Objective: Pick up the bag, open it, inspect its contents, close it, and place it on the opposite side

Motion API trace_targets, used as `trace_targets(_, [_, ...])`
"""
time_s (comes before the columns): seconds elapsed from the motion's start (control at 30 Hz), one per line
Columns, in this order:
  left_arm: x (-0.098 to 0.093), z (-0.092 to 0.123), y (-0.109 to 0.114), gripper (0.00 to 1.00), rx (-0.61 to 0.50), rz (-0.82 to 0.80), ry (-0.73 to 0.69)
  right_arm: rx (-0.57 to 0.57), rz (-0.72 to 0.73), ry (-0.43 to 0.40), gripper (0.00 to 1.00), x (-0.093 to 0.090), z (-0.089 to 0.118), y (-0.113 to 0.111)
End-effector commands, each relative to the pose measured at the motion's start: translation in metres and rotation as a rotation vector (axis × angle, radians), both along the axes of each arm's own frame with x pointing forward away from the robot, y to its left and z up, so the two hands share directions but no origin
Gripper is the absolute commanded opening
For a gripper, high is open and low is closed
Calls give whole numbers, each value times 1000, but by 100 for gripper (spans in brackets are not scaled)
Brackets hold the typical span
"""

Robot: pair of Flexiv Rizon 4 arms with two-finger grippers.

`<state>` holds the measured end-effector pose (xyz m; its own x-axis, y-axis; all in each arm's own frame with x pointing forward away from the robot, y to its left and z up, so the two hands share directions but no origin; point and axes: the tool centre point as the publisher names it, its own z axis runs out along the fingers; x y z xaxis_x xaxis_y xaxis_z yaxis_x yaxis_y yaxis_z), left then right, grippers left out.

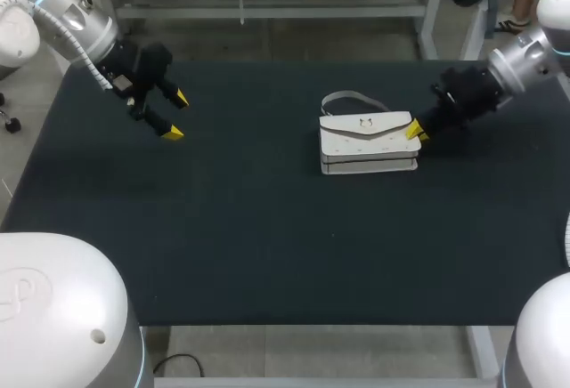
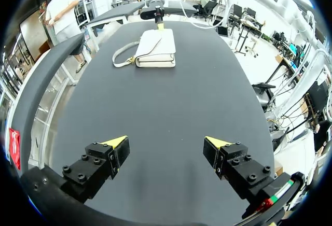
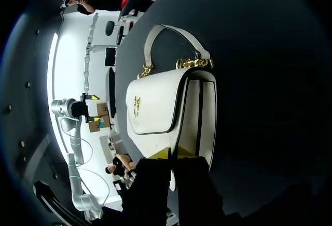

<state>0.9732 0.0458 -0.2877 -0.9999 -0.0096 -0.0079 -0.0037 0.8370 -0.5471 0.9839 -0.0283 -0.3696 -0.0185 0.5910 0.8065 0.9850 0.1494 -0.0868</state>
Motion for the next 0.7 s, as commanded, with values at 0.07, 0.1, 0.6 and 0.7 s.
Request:
trace_targets(0.07, [0,-1,0,100,-2,0,-1,28,6,-8,0,-12,-5,28])
trace_targets(0.1, [0,-1,0,100,-2,0,-1,28,6,-8,0,-12,-5,28])
trace_targets(0.6, [0,-1,0,100,-2,0,-1,28,6,-8,0,-12,-5,28])
trace_targets(0.7, [0,-1,0,100,-2,0,-1,69,33,-14,0,-11,-9,47])
